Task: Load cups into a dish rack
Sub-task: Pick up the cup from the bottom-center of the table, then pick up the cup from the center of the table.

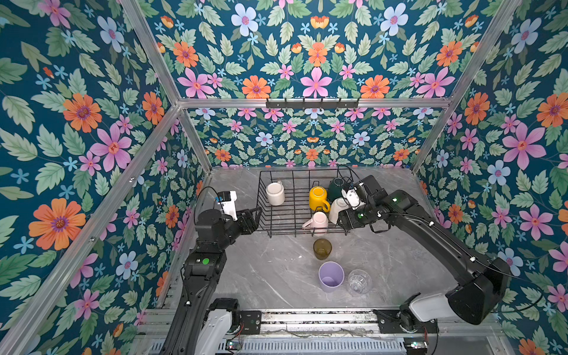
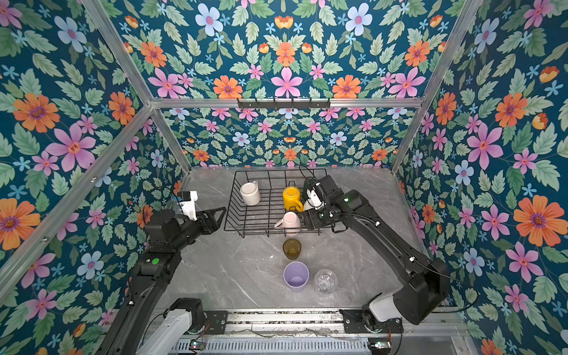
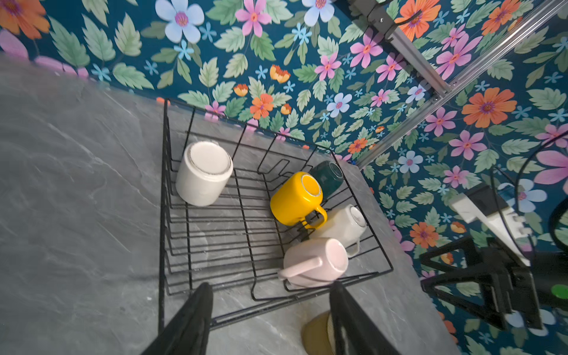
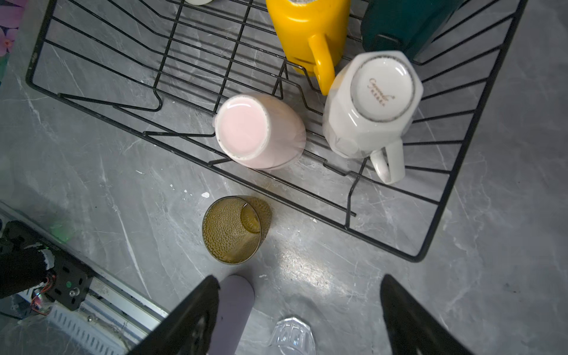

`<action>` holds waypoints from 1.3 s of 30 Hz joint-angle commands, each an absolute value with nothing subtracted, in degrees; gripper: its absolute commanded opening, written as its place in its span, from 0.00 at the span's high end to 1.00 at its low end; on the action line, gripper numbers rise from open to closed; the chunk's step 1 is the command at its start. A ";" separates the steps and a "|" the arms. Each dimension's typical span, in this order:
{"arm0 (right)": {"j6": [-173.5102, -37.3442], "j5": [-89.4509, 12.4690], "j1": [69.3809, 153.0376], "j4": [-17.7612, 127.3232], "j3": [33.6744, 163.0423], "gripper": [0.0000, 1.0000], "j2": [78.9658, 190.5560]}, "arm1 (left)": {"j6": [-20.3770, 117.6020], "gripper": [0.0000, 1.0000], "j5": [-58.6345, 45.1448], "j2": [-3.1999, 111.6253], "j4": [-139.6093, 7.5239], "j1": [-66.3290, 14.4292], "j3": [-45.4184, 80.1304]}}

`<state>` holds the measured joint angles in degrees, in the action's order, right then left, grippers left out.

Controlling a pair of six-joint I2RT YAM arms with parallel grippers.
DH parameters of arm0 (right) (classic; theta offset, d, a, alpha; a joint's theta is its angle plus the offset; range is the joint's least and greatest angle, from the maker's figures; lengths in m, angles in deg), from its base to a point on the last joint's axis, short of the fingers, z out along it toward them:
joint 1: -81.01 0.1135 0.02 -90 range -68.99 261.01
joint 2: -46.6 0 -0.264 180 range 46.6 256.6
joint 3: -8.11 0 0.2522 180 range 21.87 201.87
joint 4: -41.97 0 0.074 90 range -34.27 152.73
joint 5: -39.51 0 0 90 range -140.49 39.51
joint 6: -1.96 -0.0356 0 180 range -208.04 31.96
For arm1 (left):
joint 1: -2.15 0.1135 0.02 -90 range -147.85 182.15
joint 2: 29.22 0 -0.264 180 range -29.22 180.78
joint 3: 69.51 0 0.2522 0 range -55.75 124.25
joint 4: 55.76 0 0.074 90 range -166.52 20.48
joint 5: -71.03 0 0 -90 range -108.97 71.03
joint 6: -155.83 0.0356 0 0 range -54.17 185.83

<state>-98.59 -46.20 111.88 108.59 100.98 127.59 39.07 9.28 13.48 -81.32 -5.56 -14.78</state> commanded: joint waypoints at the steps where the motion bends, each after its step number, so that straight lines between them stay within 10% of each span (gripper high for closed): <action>1: -100.95 -44.54 110.92 105.22 98.93 0.18 126.21 | 35.97 0.39 10.53 13.66 -82.15 -8.73 -15.59; 18: -101.75 -42.23 107.85 101.53 94.05 0.17 123.23 | 29.66 0.44 -19.41 29.14 -85.26 -47.72 -11.89; 39: -103.44 -35.81 100.06 92.73 83.57 0.08 109.68 | 22.77 0.51 -30.57 50.93 -83.44 -58.66 -4.59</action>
<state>-103.03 -36.80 100.23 94.71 83.67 110.17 23.66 -29.10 49.50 -84.49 -58.65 -5.25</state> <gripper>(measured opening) 0.919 0.496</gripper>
